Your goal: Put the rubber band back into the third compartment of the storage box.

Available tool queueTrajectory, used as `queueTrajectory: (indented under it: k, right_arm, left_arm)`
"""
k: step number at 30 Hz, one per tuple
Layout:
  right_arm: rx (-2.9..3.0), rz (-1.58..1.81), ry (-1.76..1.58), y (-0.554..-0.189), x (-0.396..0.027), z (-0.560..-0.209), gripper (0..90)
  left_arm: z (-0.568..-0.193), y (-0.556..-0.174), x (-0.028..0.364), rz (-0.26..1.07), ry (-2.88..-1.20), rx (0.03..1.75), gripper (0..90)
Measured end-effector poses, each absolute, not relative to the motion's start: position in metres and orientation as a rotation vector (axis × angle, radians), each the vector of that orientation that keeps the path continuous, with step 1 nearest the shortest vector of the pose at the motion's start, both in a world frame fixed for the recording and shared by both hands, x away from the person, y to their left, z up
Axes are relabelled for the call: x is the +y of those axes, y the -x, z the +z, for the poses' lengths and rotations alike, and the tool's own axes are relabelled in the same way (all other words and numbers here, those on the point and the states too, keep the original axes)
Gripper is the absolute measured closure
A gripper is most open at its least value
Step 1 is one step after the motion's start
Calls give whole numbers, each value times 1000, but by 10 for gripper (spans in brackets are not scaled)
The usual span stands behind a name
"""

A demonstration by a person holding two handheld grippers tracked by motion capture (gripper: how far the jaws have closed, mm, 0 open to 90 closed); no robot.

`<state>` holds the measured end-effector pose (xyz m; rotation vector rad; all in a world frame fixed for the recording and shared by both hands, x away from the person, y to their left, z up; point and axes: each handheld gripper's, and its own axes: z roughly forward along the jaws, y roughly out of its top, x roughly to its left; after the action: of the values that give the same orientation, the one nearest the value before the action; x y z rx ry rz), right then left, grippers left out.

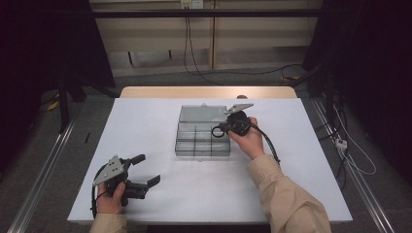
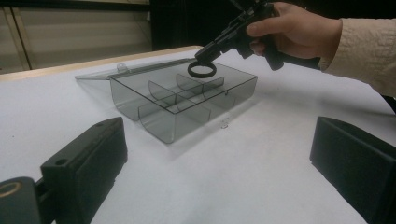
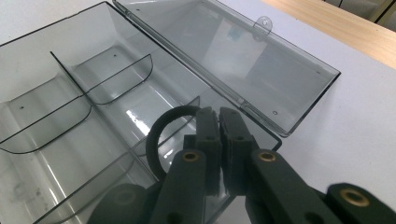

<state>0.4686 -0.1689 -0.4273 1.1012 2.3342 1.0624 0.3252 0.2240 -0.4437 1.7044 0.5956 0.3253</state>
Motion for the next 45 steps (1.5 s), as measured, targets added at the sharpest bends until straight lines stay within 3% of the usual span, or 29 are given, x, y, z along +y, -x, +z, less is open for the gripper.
queueTrajectory:
  k: [23, 35, 45]
  right_arm:
    - [2372, 1027, -1069, -467, -164, -432, 817]
    - [2315, 1124, -1109, -460, -174, -422, 493]
    - [2306, 1182, -1094, -436, -188, -407, 356]
  left_arm:
    - [-443, -325, 223, 325, -1700, 595, 36]
    - [-443, -326, 223, 325, -1699, 595, 36]
    - [-444, -326, 222, 329, -1705, 597, 36]
